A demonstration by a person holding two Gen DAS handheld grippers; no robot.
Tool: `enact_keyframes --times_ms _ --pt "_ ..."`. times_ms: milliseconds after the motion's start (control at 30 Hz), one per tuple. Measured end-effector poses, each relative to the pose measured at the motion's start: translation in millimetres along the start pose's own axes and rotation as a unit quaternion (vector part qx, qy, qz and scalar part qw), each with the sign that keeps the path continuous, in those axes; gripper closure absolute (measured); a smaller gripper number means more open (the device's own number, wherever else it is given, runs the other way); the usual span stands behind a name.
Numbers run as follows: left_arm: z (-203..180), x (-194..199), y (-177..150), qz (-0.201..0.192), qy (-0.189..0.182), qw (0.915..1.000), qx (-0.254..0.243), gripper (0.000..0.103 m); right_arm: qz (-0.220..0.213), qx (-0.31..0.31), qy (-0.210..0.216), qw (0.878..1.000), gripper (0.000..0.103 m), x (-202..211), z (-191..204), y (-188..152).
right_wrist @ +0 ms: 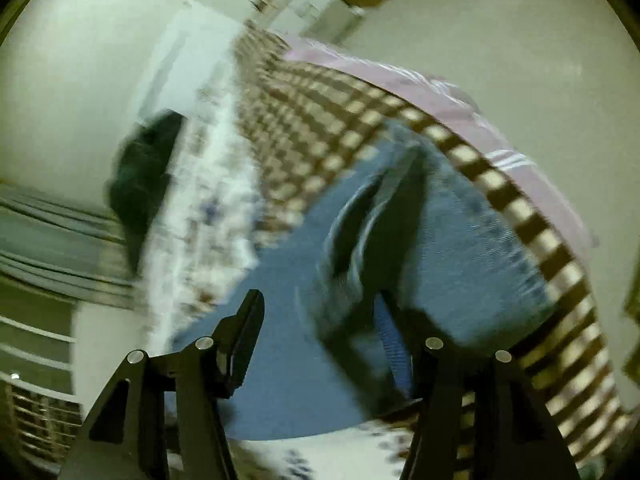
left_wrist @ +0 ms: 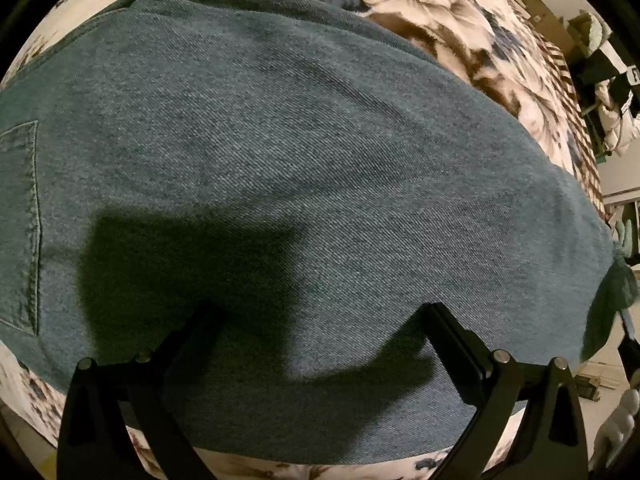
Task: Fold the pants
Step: 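Lift the leg hems with the right gripper and fold them over toward the waistband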
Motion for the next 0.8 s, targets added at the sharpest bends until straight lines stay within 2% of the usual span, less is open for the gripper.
enact_keyframes --times_ms 67,100,133,200,267,333,433,533,567,600,633,700,800 --pt "0.9 0.6 0.7 0.003 -0.002 1.0000 0.000 0.000 -0.043 -0.039 -0.021 0.998 0.043 17.6 -10.5 -8.4" --pt "1.3 2.1 2.2 0.003 -0.002 1.0000 0.000 0.000 -0.049 -0.067 -0.030 0.996 0.043 24.0 -21.5 -13.4" --pt "1.9 2.3 3.1 0.002 -0.001 1.0000 0.001 0.000 -0.046 -0.086 -0.026 0.995 0.043 22.5 -29.7 -17.3" --pt "2.2 2.7 3.3 -0.001 0.001 1.0000 0.001 0.000 -0.010 -0.124 -0.039 0.992 0.043 7.7 -50.2 -29.0" --pt "1.6 2.4 3.1 -0.002 0.003 1.0000 0.002 0.000 0.001 -0.130 -0.086 0.988 0.043 -2.9 -64.4 -41.7" --pt "0.9 1.5 3.1 -0.002 0.004 1.0000 0.003 0.000 -0.020 -0.161 -0.135 0.977 0.043 -1.0 -80.7 -48.6" --pt "-3.2 -0.8 0.4 -0.017 0.015 0.9997 0.001 0.000 -0.049 -0.225 -0.118 0.966 0.043 3.8 -104.9 -55.3" --pt "-6.9 -3.0 -3.4 -0.031 0.027 0.9992 0.000 0.000 -0.060 -0.246 -0.091 0.963 0.043 -2.6 -118.8 -55.6" --pt "-7.7 -3.1 -4.4 -0.033 0.028 0.9991 0.002 0.000 -0.069 -0.248 -0.081 0.963 0.047 -2.0 -119.8 -57.2" --pt "-8.3 -3.3 -5.6 -0.034 0.029 0.9990 0.003 0.000 -0.084 -0.249 -0.072 0.962 0.063 -0.8 -114.8 -56.7" --pt "-8.8 -3.4 -6.6 -0.034 0.028 0.9990 0.004 0.000 -0.103 -0.243 -0.064 0.963 0.070 1.4 -112.3 -54.5" --pt "-9.6 -3.5 -6.9 -0.033 0.026 0.9991 0.006 0.000 -0.121 -0.224 -0.049 0.966 0.071 5.0 -101.5 -50.3" --pt "-9.3 -3.9 -5.3 -0.027 0.028 0.9992 0.009 0.000 -0.113 -0.211 -0.035 0.970 0.068 0.6 -99.5 -45.0"
Point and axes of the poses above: each gripper's, at about its wrist camera, not at the fingertips, and x roughly against the way its jaws point, z to its left, y to its top, the point moved 2 cm from there along -x, roughly the way its jaws point, and after that the axes turned 10 degrees about z, right-handed, at the moved point
